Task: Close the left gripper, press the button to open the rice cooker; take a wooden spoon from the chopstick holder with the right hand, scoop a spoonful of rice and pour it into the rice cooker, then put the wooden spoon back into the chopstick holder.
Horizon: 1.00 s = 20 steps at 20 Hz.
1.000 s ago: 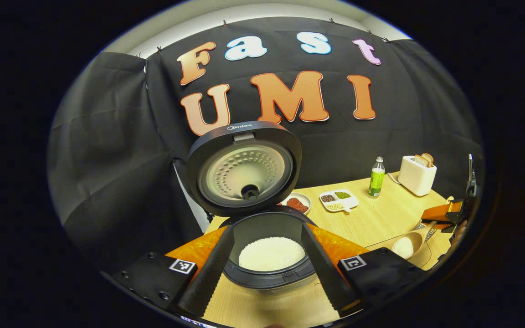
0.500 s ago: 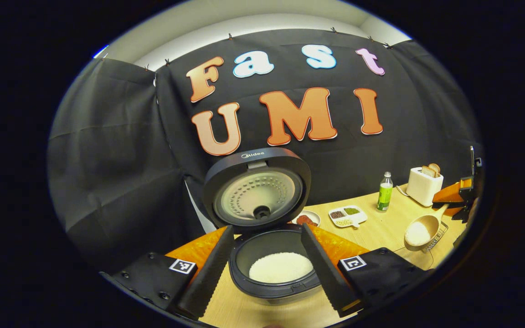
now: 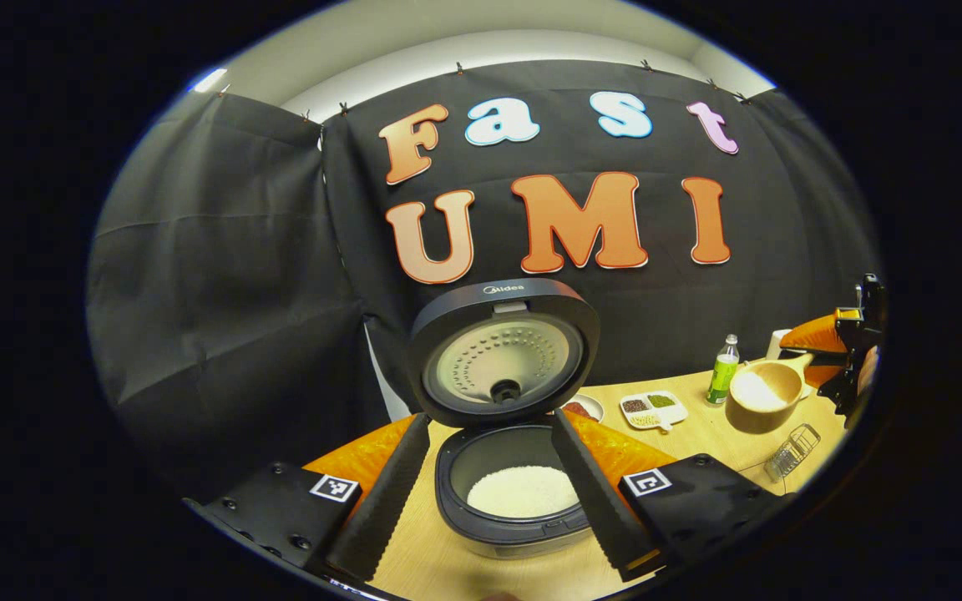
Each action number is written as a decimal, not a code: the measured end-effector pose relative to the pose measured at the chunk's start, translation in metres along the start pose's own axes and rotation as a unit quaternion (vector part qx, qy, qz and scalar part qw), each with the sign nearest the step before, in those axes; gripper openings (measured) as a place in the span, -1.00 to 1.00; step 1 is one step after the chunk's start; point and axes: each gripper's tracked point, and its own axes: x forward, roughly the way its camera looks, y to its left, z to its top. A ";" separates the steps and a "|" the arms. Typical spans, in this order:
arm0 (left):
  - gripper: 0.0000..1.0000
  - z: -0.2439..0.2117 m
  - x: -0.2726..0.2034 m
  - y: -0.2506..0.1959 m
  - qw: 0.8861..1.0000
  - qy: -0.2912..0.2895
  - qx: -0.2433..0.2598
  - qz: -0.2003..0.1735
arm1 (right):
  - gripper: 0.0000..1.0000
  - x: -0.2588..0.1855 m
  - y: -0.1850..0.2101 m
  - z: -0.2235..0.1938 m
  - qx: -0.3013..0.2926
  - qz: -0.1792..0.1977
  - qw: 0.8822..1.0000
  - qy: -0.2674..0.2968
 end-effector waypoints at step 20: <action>0.99 -0.037 -0.016 0.051 0.999 0.005 -0.004 0.034 | -0.77 0.107 0.017 -0.094 -0.039 -0.021 0.997 0.069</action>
